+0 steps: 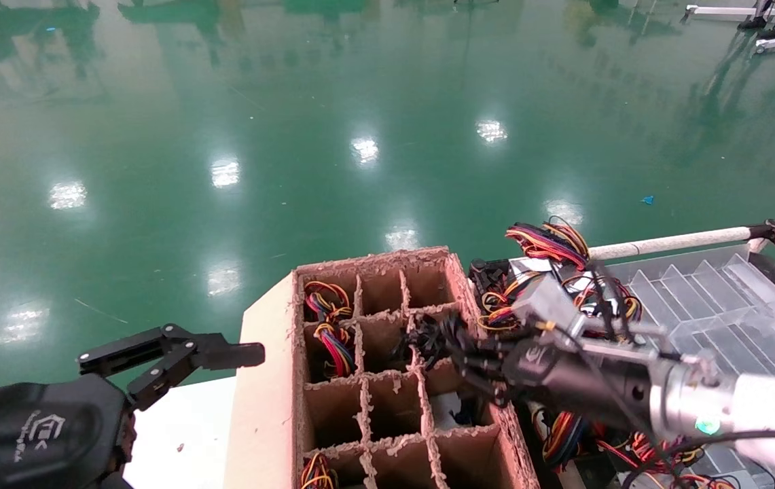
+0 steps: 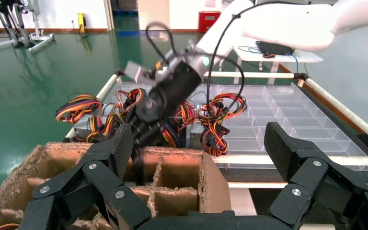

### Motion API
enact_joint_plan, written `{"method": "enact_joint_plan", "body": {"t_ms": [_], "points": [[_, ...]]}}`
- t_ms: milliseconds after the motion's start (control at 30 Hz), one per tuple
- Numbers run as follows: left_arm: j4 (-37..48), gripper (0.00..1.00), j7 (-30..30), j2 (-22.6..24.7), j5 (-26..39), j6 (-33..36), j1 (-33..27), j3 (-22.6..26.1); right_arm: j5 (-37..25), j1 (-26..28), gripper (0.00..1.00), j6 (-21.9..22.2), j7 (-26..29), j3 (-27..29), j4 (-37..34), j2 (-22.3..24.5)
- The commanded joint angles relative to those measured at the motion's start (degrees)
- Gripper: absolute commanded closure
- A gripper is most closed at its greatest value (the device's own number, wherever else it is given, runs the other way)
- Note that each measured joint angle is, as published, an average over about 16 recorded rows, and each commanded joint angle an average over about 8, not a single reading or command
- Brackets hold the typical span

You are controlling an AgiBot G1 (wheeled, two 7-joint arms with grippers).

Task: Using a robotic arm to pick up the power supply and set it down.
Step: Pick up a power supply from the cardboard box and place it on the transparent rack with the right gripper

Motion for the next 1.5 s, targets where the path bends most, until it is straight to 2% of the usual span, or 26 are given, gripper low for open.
{"method": "enact_joint_plan", "body": {"t_ms": [33, 267, 433, 633, 867, 967, 1167, 1500], "points": [[0.0, 0.00, 0.0, 0.0, 0.0, 0.0, 0.0, 0.0, 0.4, 0.7, 1.00, -0.4, 0.5, 0.4, 1.0, 0.5], [0.0, 0.00, 0.0, 0.0, 0.0, 0.0, 0.0, 0.0, 6.8, 5.9, 1.00, -3.6, -0.2, 3.9, 0.6, 1.1], [0.0, 0.00, 0.0, 0.0, 0.0, 0.0, 0.0, 0.0, 11.1, 12.0, 1.00, -7.4, -2.5, 6.4, -3.5, 0.7], [0.0, 0.00, 0.0, 0.0, 0.0, 0.0, 0.0, 0.0, 13.6, 21.7, 1.00, -13.3, -7.2, 7.9, -14.3, -0.6], [0.0, 0.00, 0.0, 0.0, 0.0, 0.0, 0.0, 0.0, 12.7, 32.7, 1.00, -18.1, -16.8, 8.4, -31.5, -2.3], [0.0, 0.00, 0.0, 0.0, 0.0, 0.0, 0.0, 0.0, 11.3, 36.8, 1.00, -17.1, -21.1, 8.5, -39.1, -2.7], [0.0, 0.00, 0.0, 0.0, 0.0, 0.0, 0.0, 0.0, 6.7, 43.7, 1.00, -10.1, -27.8, 7.8, -51.5, -3.1], [0.0, 0.00, 0.0, 0.0, 0.0, 0.0, 0.0, 0.1, -2.1, 50.8, 1.00, 0.3, -36.1, 3.6, -64.4, -4.7]]}}
